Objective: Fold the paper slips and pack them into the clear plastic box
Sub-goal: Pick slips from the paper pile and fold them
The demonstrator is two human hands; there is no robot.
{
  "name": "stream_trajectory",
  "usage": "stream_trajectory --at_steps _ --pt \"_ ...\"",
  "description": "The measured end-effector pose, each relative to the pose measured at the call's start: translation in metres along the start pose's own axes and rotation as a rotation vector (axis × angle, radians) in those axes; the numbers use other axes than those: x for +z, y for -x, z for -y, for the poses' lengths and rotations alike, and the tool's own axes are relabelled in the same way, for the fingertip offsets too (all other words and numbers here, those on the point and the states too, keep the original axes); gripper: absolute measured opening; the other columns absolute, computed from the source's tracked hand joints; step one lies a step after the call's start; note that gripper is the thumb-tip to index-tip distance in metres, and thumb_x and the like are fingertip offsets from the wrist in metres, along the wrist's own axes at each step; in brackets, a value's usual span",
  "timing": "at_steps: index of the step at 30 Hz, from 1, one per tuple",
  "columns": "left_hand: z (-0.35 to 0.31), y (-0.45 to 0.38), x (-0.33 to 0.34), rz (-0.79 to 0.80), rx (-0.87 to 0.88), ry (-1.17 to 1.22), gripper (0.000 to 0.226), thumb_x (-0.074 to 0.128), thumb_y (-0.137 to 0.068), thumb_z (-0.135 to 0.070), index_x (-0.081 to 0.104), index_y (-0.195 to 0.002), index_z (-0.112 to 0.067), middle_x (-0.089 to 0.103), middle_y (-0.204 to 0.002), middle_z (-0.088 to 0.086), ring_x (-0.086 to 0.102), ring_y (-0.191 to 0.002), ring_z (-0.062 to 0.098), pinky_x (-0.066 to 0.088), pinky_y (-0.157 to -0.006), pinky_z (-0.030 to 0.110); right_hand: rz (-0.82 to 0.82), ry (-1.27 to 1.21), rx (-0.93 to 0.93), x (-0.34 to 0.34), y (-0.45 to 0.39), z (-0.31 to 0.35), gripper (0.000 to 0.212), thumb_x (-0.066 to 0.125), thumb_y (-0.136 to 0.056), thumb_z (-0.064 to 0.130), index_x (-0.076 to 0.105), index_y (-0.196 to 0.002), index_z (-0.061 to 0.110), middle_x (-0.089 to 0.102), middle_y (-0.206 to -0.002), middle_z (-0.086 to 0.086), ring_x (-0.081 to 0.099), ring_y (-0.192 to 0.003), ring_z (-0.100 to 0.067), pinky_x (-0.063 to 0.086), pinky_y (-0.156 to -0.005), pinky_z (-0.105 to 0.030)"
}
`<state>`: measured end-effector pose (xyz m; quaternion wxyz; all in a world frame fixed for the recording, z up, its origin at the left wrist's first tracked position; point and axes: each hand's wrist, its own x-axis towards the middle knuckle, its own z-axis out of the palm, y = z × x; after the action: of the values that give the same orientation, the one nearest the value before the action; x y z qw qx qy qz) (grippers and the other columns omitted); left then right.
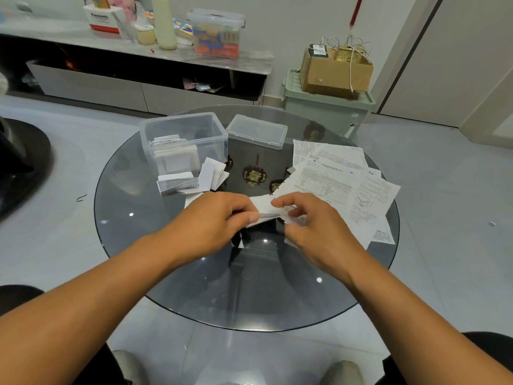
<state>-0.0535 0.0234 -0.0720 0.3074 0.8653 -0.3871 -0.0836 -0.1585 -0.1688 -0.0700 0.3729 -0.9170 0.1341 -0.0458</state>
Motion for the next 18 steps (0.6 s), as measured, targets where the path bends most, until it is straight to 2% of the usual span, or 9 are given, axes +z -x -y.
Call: stream_trajectory --at_steps 1,3,5,7,8,10,12,14,18 --pt "-0.001 0.001 -0.001 0.010 -0.026 0.062 0.017 0.059 -0.100 -0.037 0.070 -0.089 -0.030 0.065 -0.071 -0.010 0.057 -0.064 0.003 0.040 -0.056 0.016 -0.007 0.011 0.002 0.001 -0.001 -0.001 0.032 0.074 -0.091 0.020 0.070 -0.113 0.042 0.058 -0.109 0.021 0.058 -0.101 -0.009 0.052 -0.089 -0.032" --pt "-0.004 0.003 -0.003 0.052 -0.050 0.168 0.020 0.057 -0.101 -0.037 0.069 -0.087 -0.030 0.064 -0.069 -0.013 0.055 -0.063 0.001 0.040 -0.058 0.015 -0.019 -0.035 0.008 0.003 -0.002 -0.001 0.012 0.077 -0.088 0.034 0.075 -0.099 0.037 0.067 -0.092 0.017 0.062 -0.087 -0.010 0.054 -0.084 -0.043" --pt "-0.007 0.004 -0.004 0.078 -0.055 0.251 0.021 0.053 -0.101 -0.047 0.069 -0.095 -0.034 0.067 -0.077 -0.014 0.060 -0.071 0.002 0.049 -0.068 0.024 -0.024 -0.096 -0.006 0.006 -0.003 -0.001 0.006 0.076 -0.090 0.036 0.076 -0.091 0.031 0.070 -0.075 0.009 0.064 -0.073 -0.010 0.056 -0.076 -0.044" --pt "-0.007 0.004 -0.003 0.068 -0.084 0.297 0.025 0.053 -0.095 -0.060 0.064 -0.110 -0.042 0.070 -0.086 -0.013 0.066 -0.080 0.005 0.054 -0.076 0.029 -0.019 -0.135 -0.009 0.006 -0.004 0.000 0.006 0.077 -0.089 0.034 0.074 -0.093 0.029 0.069 -0.072 0.005 0.064 -0.069 -0.011 0.055 -0.073 -0.043" --pt "-0.006 0.005 -0.002 0.055 -0.097 0.300 0.028 0.058 -0.093 -0.059 0.060 -0.116 -0.044 0.070 -0.086 -0.012 0.067 -0.081 0.005 0.055 -0.077 0.030 -0.012 -0.140 0.005 0.007 -0.004 0.000 0.010 0.078 -0.088 0.034 0.073 -0.096 0.030 0.068 -0.074 0.005 0.065 -0.071 -0.012 0.054 -0.073 -0.042" --pt "-0.003 0.005 0.003 0.031 -0.081 0.225 0.034 0.070 -0.091 -0.044 0.056 -0.123 -0.042 0.069 -0.082 -0.010 0.066 -0.076 0.005 0.056 -0.076 0.034 -0.002 -0.095 0.049 0.010 -0.003 -0.001 0.025 0.082 -0.084 0.037 0.068 -0.106 0.034 0.066 -0.079 0.008 0.064 -0.077 -0.012 0.053 -0.074 -0.038" --pt "0.000 0.005 0.009 0.018 -0.058 0.112 0.040 0.074 -0.090 -0.033 0.054 -0.123 -0.043 0.066 -0.082 -0.011 0.063 -0.074 0.005 0.055 -0.075 0.036 -0.005 -0.024 0.069 0.014 -0.003 -0.001 0.041 0.084 -0.080 0.041 0.062 -0.115 0.039 0.064 -0.083 0.011 0.063 -0.083 -0.012 0.054 -0.079 -0.039" --pt "0.001 0.004 0.011 -0.006 -0.033 0.042 0.043 0.075 -0.089 -0.031 0.054 -0.123 -0.045 0.063 -0.086 -0.012 0.059 -0.075 0.004 0.052 -0.072 0.034 -0.004 -0.014 0.077 0.016 -0.004 0.000 0.052 0.086 -0.078 0.041 0.057 -0.121 0.041 0.063 -0.082 0.011 0.063 -0.084 -0.012 0.054 -0.082 -0.040" --pt "-0.001 0.000 0.011 -0.069 0.127 -0.153 0.044 0.076 -0.089 -0.029 0.062 -0.129 -0.040 0.053 -0.112 -0.012 0.050 -0.101 0.009 0.045 -0.083 0.030 0.014 -0.054 0.102 0.010 -0.008 0.002 0.063 0.089 -0.077 0.029 0.053 -0.129 0.036 0.061 -0.090 0.010 0.061 -0.087 -0.009 0.054 -0.084 -0.036"
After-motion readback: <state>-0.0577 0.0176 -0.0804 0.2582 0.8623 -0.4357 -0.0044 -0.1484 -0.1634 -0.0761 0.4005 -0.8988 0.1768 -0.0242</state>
